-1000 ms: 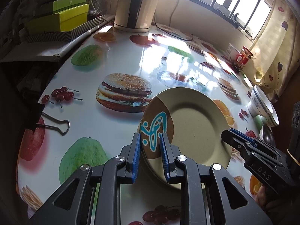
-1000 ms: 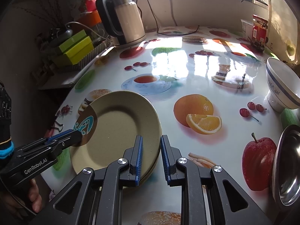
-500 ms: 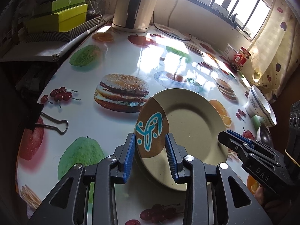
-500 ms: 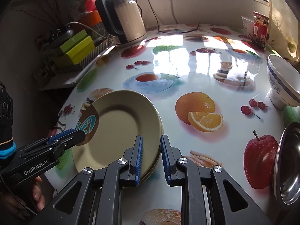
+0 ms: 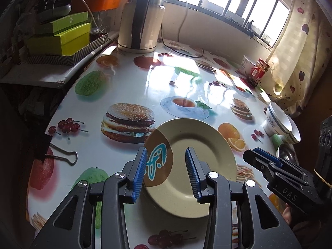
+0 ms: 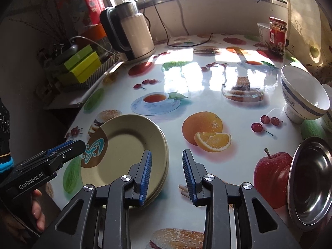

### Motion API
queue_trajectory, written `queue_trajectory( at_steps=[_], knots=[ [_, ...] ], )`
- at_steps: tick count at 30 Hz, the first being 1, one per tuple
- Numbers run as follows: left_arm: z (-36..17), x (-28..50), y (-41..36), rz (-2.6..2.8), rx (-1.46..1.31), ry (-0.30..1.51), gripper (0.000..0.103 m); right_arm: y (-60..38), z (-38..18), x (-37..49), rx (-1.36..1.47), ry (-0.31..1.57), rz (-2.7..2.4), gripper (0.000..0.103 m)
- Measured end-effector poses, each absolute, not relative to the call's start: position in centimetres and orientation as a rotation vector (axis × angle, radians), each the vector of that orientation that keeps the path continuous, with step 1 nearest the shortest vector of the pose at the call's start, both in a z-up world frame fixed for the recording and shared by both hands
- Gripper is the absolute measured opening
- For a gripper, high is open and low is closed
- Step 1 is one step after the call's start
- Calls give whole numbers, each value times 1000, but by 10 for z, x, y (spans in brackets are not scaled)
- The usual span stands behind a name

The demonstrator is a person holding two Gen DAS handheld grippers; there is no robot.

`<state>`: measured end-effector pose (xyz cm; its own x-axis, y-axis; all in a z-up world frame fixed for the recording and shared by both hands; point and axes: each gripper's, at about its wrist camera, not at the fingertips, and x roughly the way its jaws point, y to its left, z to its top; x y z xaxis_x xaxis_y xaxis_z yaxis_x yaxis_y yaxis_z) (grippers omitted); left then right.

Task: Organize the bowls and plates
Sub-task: 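Open the left gripper to release the plate and pull back, then move the left gripper to the rim of a plain white bowl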

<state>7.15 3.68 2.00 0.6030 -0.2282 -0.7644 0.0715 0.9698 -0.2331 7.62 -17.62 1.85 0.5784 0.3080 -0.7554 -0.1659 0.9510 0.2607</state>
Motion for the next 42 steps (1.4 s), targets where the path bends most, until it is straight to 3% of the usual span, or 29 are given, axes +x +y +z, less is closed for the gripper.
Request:
queue_trajectory(
  at_steps=[8,42],
  knots=[
    [39,79,5,-259,-133,888,40,-202,42,71,190,867,205,42],
    [69,124,-116,-472,3,867,40,-314,66,70,276,810,-77,54]
  ],
)
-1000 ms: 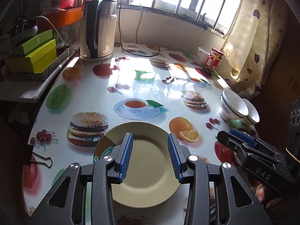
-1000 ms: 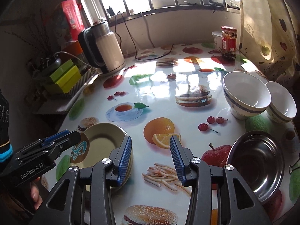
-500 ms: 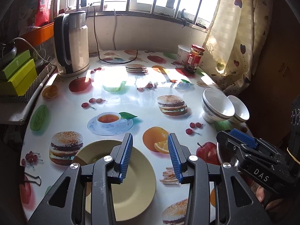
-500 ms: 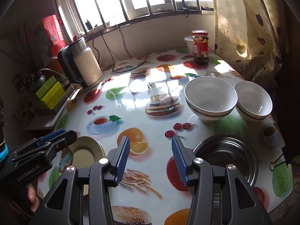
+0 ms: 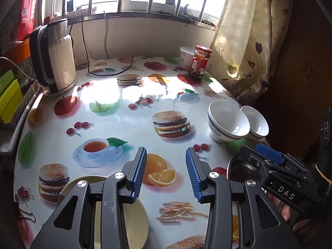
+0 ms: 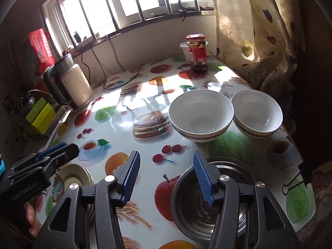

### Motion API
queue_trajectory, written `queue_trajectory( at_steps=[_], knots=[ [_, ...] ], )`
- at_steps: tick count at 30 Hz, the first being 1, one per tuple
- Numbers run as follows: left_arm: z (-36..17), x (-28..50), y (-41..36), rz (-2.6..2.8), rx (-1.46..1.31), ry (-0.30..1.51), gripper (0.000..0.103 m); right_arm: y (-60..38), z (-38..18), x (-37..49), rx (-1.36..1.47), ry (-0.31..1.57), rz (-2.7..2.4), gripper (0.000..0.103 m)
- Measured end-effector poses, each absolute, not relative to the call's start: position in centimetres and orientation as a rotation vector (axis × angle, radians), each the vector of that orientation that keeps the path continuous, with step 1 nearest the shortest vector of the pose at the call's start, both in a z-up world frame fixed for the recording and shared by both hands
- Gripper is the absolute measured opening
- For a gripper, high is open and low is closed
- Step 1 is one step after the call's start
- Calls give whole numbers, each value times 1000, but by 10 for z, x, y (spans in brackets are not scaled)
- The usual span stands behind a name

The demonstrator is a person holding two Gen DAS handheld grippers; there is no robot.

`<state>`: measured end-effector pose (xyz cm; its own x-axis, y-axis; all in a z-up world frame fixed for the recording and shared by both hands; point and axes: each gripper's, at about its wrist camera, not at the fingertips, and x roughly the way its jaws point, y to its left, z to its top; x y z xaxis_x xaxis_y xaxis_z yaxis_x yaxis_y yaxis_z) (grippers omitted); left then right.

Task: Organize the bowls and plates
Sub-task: 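Move the left gripper to the rim of a plain white bowl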

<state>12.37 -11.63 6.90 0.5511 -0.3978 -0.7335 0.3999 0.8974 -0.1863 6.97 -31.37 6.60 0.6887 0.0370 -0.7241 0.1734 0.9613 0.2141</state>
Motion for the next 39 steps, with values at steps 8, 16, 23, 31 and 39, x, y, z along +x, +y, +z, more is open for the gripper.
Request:
queue_trajectory(
  at_steps=[8,16,23,31,39],
  knots=[
    [70,145,-145,-533,-33,873,40,-350,67,81,267,800,-122,54],
    [60,169,-182,-579,-58,917,40,-395,67,96,270,791,-169,54],
    [48,185,-210,-584,-45,948,40,-418,57,111,269,805,-164,54],
    [34,197,-230,-587,-46,986,40,-421,45,124,280,821,-134,50],
    [23,203,-239,-595,-45,1017,40,-421,39,135,264,830,-123,37]
  ],
)
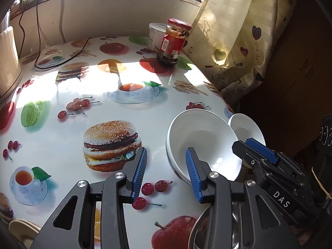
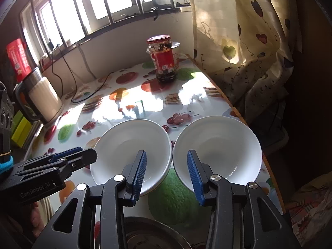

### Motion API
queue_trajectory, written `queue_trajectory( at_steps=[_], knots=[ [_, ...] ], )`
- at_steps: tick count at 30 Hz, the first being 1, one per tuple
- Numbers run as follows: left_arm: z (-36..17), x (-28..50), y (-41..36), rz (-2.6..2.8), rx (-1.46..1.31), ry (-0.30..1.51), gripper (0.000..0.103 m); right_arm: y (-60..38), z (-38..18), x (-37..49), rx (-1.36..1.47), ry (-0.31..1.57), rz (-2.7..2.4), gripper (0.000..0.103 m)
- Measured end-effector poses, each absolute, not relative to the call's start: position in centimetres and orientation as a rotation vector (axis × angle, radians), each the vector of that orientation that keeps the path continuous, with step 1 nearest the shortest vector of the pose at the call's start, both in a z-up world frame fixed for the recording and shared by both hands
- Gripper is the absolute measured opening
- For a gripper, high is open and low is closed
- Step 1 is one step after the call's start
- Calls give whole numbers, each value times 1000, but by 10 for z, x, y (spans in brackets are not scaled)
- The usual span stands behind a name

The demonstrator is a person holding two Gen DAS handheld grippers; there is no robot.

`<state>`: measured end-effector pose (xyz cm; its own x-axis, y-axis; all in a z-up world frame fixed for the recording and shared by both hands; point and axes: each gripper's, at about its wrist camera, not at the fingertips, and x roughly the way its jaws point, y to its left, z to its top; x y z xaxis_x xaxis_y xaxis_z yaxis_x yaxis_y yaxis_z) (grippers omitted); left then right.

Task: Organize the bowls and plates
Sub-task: 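Move the left gripper to the rim of a plain white bowl, then close the left gripper on the white bowl's rim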

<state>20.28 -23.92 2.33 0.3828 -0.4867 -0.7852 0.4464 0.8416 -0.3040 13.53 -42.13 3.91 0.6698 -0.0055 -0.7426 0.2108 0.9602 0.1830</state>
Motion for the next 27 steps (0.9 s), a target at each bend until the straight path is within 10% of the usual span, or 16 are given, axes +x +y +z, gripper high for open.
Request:
queue_trajectory(
  at_steps=[27],
  knots=[
    [17,204,-251,-616,-24,1023,21,-420,31,145,264,847,-113,16]
  ],
)
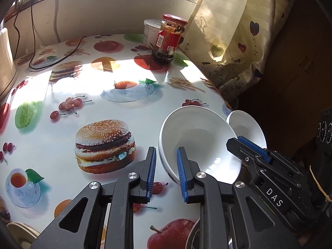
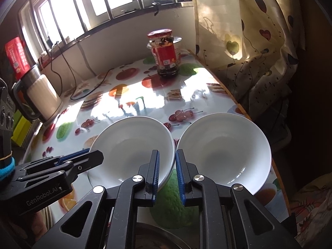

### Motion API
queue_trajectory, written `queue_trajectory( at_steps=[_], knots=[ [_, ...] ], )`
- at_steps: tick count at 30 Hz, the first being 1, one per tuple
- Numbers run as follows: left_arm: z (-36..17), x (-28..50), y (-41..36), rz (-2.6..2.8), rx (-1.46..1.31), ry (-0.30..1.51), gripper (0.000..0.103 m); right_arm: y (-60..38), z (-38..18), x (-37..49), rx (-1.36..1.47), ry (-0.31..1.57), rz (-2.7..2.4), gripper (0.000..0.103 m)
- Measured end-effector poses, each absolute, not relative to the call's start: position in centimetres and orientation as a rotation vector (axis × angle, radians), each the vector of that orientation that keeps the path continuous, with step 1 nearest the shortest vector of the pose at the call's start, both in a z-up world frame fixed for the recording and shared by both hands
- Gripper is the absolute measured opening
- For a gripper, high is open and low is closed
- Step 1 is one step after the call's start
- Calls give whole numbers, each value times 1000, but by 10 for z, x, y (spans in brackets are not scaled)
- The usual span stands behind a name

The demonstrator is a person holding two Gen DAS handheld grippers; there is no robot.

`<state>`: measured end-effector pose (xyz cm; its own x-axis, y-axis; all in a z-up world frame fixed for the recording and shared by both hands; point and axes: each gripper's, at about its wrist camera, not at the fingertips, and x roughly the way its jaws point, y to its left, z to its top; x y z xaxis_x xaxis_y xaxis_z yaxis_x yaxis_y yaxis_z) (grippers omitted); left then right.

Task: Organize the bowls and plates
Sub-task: 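Close the left gripper on the white bowl's rim, then lift the white bowl with the left gripper and carry it over the steel bowl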

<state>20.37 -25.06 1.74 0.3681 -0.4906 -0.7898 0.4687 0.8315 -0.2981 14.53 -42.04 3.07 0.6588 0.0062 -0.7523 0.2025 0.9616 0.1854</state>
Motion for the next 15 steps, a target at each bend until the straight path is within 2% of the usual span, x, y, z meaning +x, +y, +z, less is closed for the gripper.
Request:
queue_trajectory(
  at_steps=[6,15],
  knots=[
    [16,204,-252,-607,-17,1024,15,-420,31,146,268,846,-113,16],
    [16,203,-251,-603,-16,1023,15,-421,31,146,262,846,-116,14]
  ],
)
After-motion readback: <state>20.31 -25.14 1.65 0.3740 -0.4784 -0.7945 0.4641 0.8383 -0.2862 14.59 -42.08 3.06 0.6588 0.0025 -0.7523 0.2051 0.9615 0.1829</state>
